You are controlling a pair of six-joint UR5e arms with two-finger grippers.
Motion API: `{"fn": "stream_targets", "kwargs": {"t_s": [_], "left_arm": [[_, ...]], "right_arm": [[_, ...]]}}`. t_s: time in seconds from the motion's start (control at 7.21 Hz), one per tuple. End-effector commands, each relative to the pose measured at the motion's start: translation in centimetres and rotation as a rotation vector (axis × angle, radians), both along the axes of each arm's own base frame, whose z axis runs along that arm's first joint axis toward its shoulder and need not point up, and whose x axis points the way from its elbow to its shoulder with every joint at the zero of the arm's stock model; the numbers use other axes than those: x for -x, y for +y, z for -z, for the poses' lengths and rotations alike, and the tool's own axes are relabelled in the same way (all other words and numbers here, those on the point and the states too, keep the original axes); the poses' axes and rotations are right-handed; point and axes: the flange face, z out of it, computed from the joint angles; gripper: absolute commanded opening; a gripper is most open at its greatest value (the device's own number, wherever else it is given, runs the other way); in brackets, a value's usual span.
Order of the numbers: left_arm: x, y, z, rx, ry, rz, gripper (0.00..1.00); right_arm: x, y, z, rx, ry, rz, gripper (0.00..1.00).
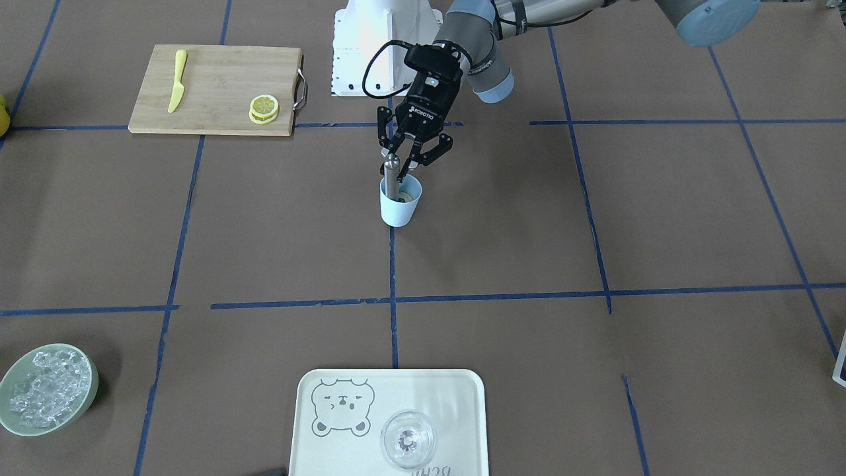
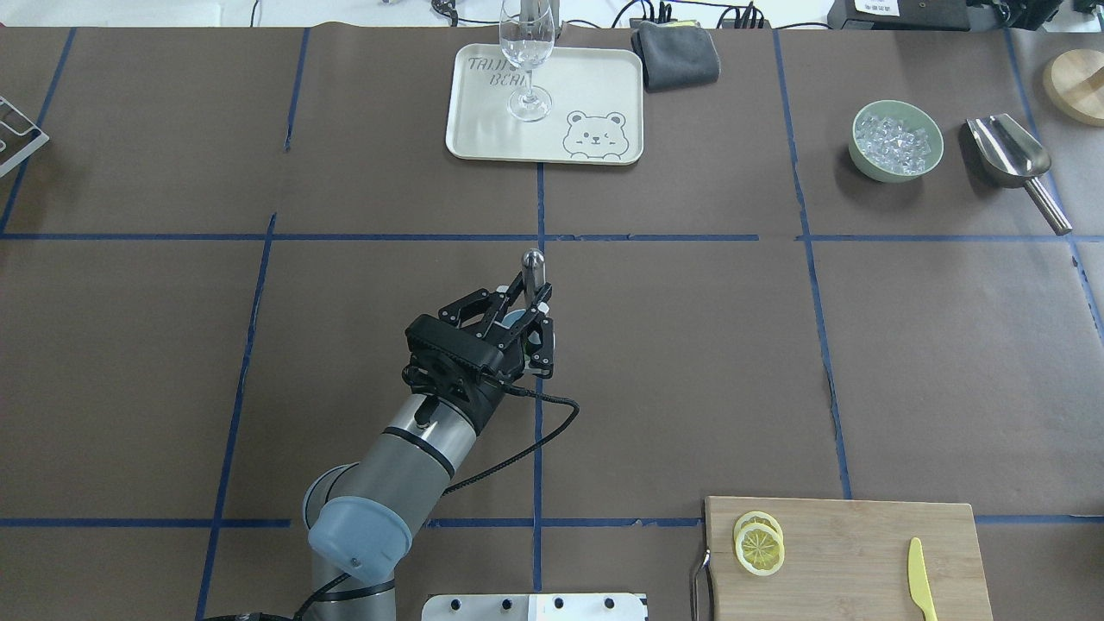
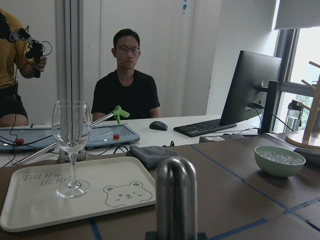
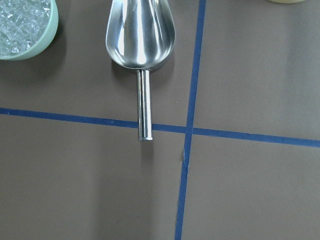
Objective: Squeeze lemon into cup
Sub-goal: 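Press the metal rod down into the cup onto the lemon slice with the left gripper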
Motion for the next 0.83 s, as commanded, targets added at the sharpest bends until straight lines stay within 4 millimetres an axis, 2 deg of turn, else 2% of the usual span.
{"fn": "stream_targets", "kwargs": {"t_s": [0.0, 0.28, 0.56, 0.69], "left_arm": [[0.0, 0.1, 0.2, -0.001, 0.003, -0.002, 0.00], [0.6, 0.1, 0.9, -0.006, 0.019, -0.001, 0.00], [2.4, 0.5, 3.1, -0.044, 0.033, 0.000, 0.00], [3.9, 0.6, 4.6, -0.062, 0.058, 0.006, 0.00]], "right_arm": [[-0.1, 0.0, 0.1, -0.001, 0.000, -0.002, 1.00], [-0.4, 0.0, 0.1, -0.004, 0.000, -0.007, 1.00], [-0.7, 0.0, 0.3, -0.006, 0.000, -0.013, 1.00], [-0.8, -0.1, 0.5, -0.009, 0.000, -0.016, 1.00]]}}
